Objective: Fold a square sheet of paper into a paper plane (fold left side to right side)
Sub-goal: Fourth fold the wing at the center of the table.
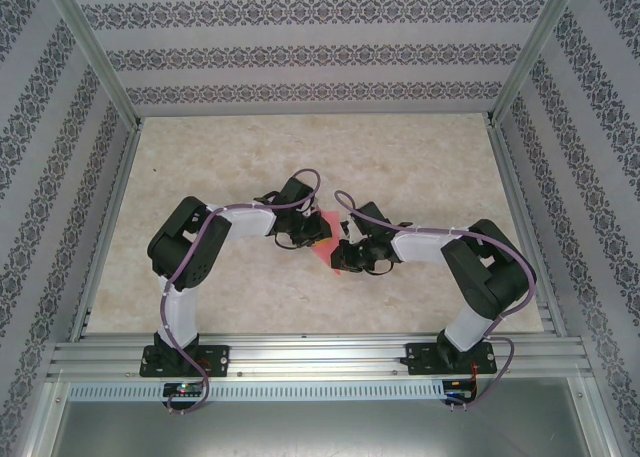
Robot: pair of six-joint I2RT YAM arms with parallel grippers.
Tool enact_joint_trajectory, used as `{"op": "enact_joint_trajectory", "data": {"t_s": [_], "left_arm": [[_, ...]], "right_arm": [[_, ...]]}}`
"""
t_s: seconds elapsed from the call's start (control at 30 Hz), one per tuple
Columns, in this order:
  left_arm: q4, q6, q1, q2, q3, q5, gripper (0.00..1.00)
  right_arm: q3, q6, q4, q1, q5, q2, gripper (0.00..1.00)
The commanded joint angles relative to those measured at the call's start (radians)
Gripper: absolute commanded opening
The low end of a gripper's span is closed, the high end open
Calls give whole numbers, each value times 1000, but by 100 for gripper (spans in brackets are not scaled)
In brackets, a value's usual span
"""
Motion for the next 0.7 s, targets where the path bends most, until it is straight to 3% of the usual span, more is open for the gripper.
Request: {"op": "enact_joint_trajectory", "data": {"t_s": [0.0,0.27,0.43,0.67], "left_arm": [[-101,46,33,-19,24,-69,20],[-57,44,38,-135,3,-42,24],[7,12,25,-198,-73,-6,19],[95,-27,-17,-168,-93,40,13]], "right_arm": [[-50,13,-75,4,68,39,12],[-93,40,-15,-27,13,62,9],[-91,40,-8,-28,8,66,7],[-86,32,-15,-29,19,76,6]]}}
